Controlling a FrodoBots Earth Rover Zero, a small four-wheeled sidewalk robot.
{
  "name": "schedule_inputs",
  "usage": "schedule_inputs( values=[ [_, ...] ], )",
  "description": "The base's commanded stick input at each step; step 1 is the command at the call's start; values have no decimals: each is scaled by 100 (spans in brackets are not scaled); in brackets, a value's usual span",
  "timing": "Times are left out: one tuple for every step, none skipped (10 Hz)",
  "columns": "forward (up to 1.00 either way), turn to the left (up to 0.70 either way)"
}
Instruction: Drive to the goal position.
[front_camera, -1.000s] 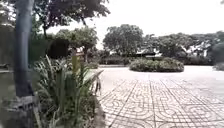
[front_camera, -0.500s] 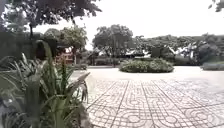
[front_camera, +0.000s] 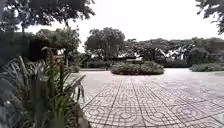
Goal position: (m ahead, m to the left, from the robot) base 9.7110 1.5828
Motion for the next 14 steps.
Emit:
schedule_inputs(
  values=[
    [100, 0],
    [100, 0],
    [100, 0],
    [100, 0],
    [100, 0],
    [100, 0],
    [100, 0],
    [100, 0],
    [100, 0],
    [100, 7],
    [100, 27],
    [100, 27],
    [100, 27],
    [100, 27]
  ],
)
